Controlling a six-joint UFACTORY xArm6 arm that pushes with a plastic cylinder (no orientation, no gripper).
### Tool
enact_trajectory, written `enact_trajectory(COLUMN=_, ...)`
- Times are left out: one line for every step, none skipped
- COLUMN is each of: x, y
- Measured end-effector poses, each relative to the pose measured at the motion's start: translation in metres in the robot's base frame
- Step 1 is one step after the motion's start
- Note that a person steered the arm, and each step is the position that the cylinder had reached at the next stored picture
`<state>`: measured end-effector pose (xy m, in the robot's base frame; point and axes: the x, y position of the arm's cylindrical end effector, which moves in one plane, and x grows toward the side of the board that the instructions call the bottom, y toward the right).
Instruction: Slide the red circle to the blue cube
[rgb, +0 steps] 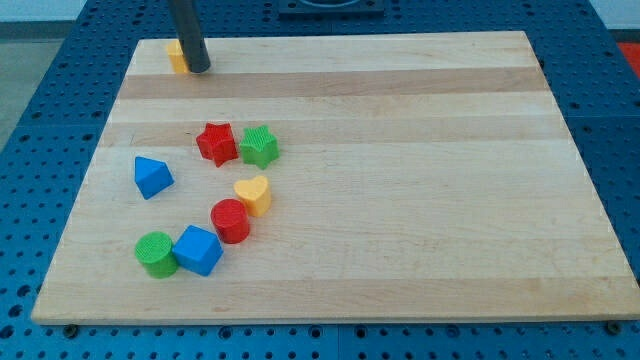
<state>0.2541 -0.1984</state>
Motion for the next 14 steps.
enact_trajectory(x=0.0, y=-0.009)
enact_trajectory(x=0.0, y=-0.013)
enact_trajectory(x=0.0, y=-0.013)
enact_trajectory(x=0.012, y=-0.013)
enact_trajectory(x=0.047, y=-0.014)
enact_trajectory(x=0.083, y=-0.025)
enact_trajectory(x=0.112, y=-0.051)
enact_trajectory(x=0.143, y=-0.083)
enact_trajectory(x=0.196, y=-0.094)
enact_trajectory(x=0.235, y=-0.089)
enact_trajectory(x=0.26, y=-0.054)
enact_trajectory(x=0.271, y=-0.015)
enact_trajectory(x=0.271, y=0.015)
enact_trajectory(x=0.271, y=0.047)
